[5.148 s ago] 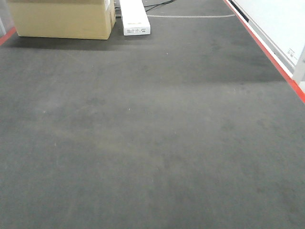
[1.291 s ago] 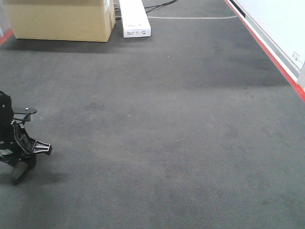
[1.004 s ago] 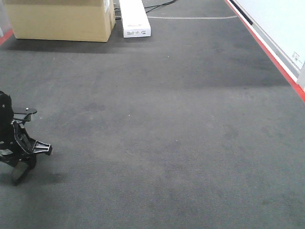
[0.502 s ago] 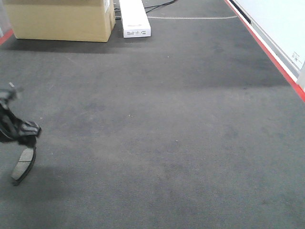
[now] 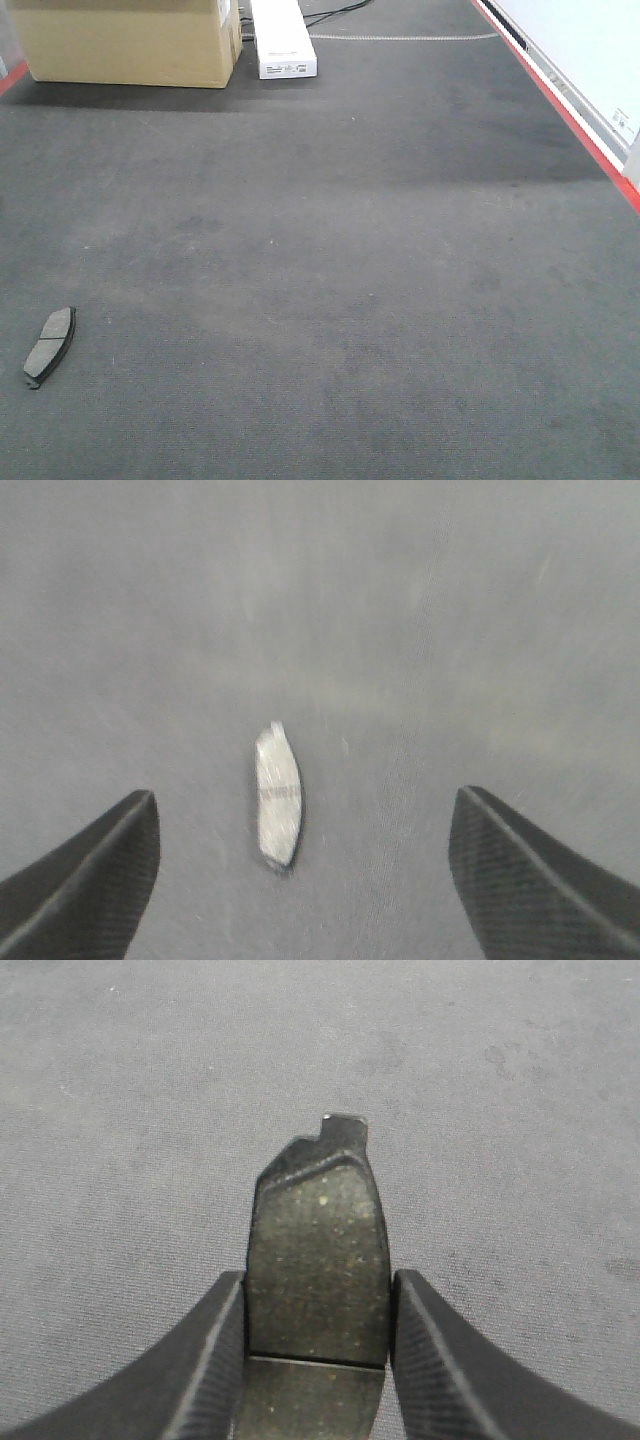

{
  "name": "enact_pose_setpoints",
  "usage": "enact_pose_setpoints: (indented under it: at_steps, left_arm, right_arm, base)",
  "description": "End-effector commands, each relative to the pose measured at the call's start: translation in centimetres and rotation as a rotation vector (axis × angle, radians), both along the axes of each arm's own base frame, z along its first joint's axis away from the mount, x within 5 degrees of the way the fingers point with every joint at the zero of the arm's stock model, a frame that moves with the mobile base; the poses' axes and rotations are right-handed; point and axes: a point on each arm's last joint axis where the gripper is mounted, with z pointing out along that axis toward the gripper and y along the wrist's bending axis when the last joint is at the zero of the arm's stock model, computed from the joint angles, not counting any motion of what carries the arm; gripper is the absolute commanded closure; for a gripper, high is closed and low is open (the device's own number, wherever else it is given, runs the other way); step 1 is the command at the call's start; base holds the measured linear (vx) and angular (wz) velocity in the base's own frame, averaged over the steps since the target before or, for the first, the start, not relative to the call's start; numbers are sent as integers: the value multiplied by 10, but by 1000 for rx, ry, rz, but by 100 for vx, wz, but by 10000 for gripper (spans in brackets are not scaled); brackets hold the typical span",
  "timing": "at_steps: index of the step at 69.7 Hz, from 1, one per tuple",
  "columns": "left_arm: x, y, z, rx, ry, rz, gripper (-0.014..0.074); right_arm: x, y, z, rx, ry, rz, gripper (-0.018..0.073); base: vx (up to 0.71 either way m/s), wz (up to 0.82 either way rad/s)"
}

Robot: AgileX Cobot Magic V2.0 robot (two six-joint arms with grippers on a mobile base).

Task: Move and align brake pads A on conveyor
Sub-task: 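Open the left gripper to set the brake pad on the belt, then lower the right gripper with its brake pad onto the belt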

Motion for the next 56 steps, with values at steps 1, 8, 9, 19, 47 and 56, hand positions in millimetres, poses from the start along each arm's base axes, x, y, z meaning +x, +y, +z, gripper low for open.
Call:
enact_pose_setpoints:
  at_steps: [1,8,9,19,47,56]
  left_arm:
    - [-33,-2,23,-19,-165,-7,49]
    - [-59,-1,14,-17,-193,-7,49]
    - [-63,-1,11,-16,-192,-8,49]
    - [-91,0,-19,-15,-173,-7,49]
    - [-137,1,-52,-28,-280,-10,49]
    - [-137,1,-53,-27,-275,-10,50]
  right_arm:
    - [4,0,14,6,-102,-7,563]
    - [4,0,14,6,-102,-7,563]
    - [4,0,14,6,-102,-7,563]
    - [4,0,14,6,-102,-7,563]
    - [4,0,14,6,-102,-7,563]
    - [4,0,14,7,-102,-7,563]
  base:
    - [0,0]
    - [0,0]
    - [0,0]
    - [0,0]
    - [0,0]
    - [0,0]
